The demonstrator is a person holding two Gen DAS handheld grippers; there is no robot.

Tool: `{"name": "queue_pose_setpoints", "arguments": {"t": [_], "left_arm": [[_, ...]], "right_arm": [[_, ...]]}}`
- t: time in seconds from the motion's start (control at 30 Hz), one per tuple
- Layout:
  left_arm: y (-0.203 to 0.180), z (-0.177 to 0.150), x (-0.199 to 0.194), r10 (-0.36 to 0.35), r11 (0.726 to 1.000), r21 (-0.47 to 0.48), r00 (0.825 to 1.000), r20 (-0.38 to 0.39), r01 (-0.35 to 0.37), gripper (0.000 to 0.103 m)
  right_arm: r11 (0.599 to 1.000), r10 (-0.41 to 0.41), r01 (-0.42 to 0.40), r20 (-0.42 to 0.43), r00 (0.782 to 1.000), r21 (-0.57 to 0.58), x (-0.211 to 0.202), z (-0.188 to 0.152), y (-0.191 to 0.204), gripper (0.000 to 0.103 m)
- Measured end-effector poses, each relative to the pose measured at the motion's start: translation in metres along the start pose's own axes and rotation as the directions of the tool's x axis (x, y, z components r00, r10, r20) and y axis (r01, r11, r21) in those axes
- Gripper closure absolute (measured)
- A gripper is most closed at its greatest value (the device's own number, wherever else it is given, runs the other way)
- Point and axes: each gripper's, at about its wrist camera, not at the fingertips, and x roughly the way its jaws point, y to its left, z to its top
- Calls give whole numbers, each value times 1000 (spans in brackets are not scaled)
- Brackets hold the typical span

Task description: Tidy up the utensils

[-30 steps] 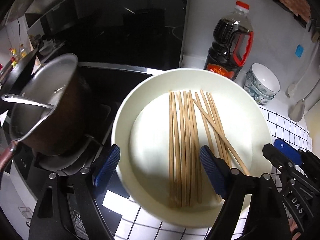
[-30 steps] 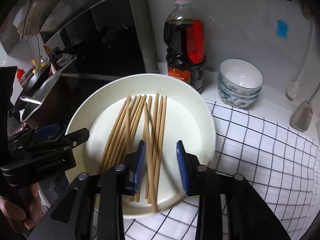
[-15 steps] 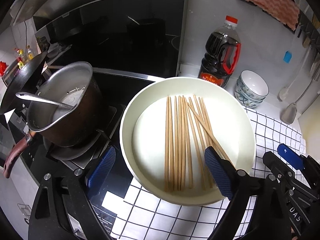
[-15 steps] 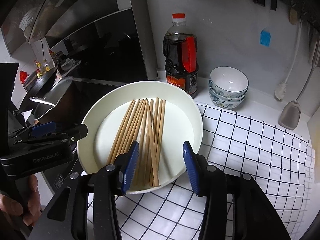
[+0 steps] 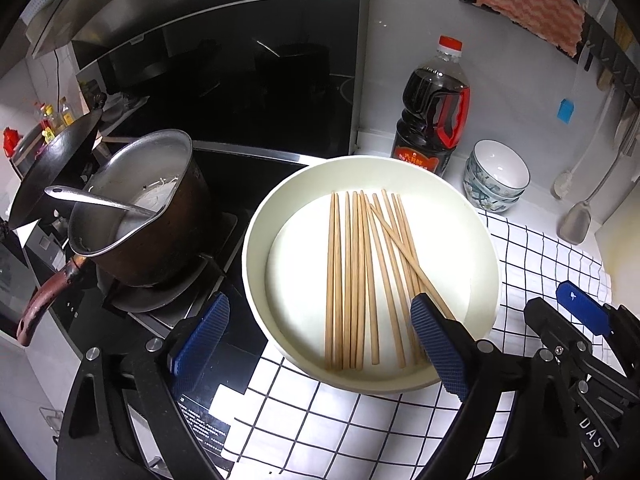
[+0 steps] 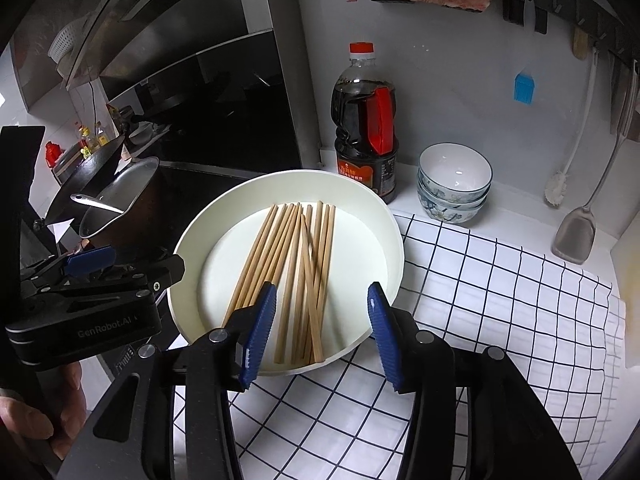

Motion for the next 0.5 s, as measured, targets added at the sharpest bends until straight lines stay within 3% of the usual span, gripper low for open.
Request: {"name": "queue_pose_setpoints", "arguments": {"t": [0.5], "left_arm": [[-4, -3, -7, 7, 1000, -1, 1000, 2, -7, 10]], "right_arm": [[1000, 2, -2, 8, 1000, 2, -8, -1, 1, 53]]}}
